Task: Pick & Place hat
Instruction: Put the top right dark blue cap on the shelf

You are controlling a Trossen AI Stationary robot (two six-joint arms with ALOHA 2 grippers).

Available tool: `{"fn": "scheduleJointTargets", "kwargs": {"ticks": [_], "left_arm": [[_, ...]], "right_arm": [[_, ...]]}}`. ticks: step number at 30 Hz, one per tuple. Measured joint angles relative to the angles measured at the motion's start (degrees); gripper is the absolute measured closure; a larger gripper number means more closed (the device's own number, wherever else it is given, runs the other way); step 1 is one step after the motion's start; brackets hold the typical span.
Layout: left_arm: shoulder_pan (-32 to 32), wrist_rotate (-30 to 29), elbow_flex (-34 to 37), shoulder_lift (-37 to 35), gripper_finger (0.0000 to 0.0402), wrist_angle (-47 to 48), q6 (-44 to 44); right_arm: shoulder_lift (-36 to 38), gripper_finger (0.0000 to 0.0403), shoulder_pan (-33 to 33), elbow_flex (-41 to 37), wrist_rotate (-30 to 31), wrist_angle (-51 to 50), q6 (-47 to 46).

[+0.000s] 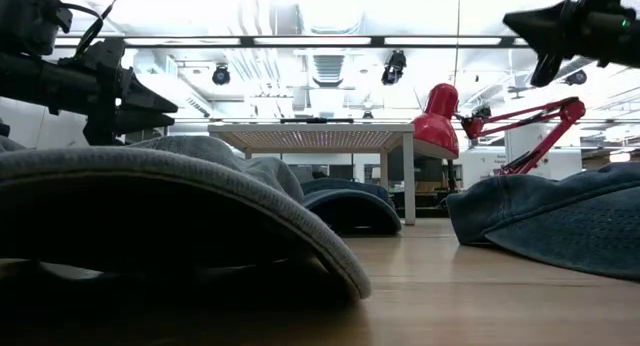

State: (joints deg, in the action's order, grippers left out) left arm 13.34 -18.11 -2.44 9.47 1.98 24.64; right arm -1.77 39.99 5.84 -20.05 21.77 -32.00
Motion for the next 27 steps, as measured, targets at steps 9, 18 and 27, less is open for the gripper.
{"fn": "scheduleJointTargets", "kwargs": {"ticks": [9,18,27], "left_arm": [[0.0,0.0,0.0,0.0,0.0259,-0.4,0.0],[0.0,0.0,0.0,0.0,0.0259,-0.5,0.0],[0.0,0.0,0.0,0.0,0.0259,-0.5,0.0]], "right_arm": [[-15.0,0.0394,-2.0,26.4,0.6,-50.7,5.8],[-38.9,0.0394,-2.0,44.1,0.7,-88.7,6.6],[-54.2,0.0394,-2.0,43.5,0.7,-93.7,6.7]]}}
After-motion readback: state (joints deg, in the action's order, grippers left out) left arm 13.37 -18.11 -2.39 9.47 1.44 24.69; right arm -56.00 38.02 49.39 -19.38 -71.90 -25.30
